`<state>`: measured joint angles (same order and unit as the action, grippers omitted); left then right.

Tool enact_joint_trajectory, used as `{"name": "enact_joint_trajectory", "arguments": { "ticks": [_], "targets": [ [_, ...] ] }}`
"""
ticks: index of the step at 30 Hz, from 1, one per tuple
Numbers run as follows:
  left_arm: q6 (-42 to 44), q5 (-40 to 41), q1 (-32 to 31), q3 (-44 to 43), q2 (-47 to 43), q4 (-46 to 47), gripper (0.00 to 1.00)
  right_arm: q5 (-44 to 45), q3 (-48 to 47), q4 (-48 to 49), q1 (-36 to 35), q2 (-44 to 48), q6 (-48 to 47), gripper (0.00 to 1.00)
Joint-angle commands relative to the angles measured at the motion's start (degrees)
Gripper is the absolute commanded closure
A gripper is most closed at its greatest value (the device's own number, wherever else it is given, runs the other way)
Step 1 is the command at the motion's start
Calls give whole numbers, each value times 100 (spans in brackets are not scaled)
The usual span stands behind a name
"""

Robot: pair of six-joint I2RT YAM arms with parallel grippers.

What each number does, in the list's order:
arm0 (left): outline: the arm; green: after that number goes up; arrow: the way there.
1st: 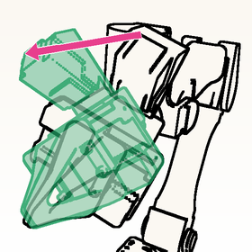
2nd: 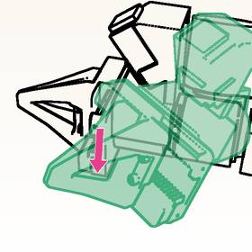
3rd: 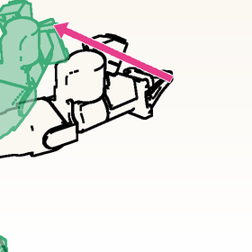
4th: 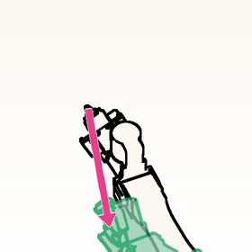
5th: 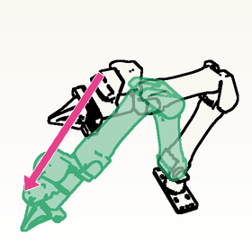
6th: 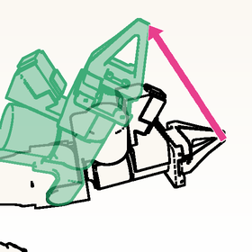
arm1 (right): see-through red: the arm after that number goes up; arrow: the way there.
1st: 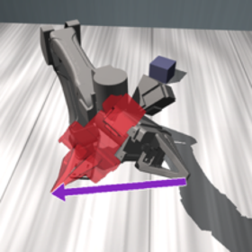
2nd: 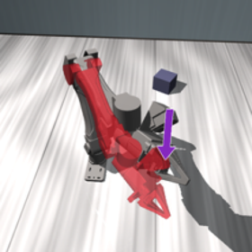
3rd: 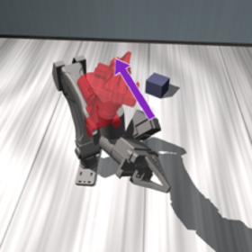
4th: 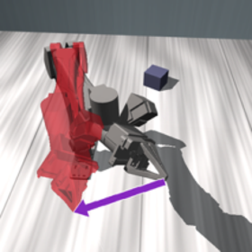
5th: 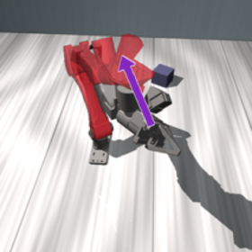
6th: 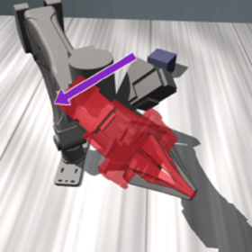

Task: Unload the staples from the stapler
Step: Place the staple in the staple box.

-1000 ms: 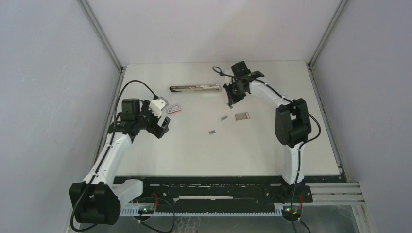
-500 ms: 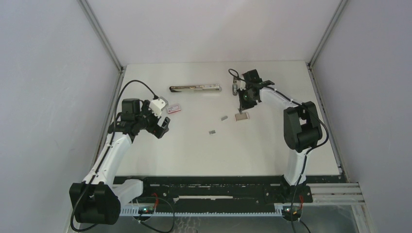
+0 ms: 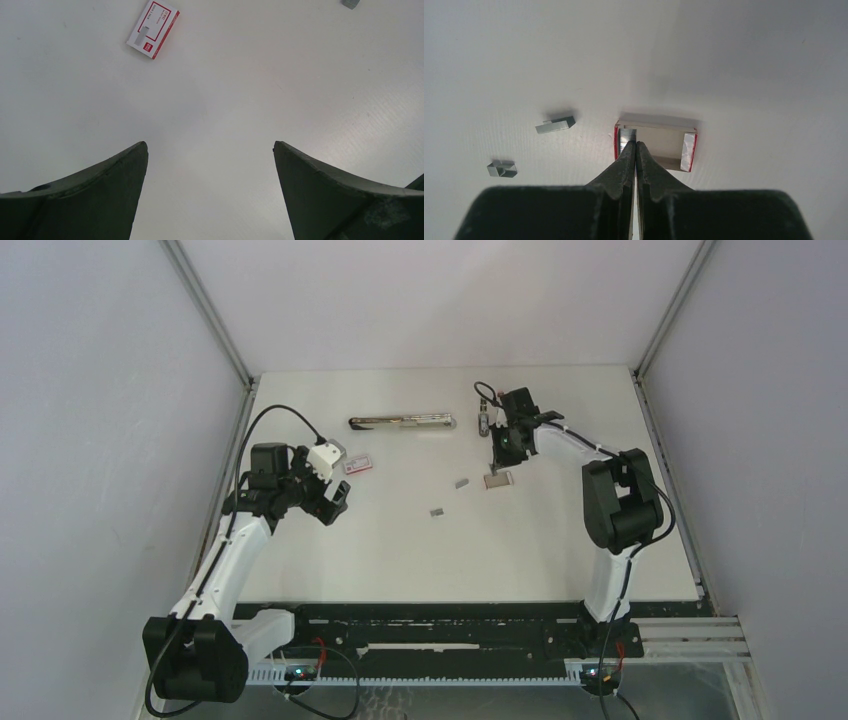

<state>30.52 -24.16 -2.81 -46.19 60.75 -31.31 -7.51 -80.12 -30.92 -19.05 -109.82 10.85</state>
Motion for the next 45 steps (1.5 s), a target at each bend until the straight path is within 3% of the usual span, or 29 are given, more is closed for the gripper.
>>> {"name": "enact_joint_trajectory", "arguments": {
  "ticks": [1, 45],
  "targets": [
    [-29, -27, 36, 93, -25, 151, 0, 282, 96, 269, -94, 239, 276, 100],
    [-18, -54, 58, 94, -37, 146, 0, 338, 391, 495, -169, -204, 490, 100]
  ]
}}
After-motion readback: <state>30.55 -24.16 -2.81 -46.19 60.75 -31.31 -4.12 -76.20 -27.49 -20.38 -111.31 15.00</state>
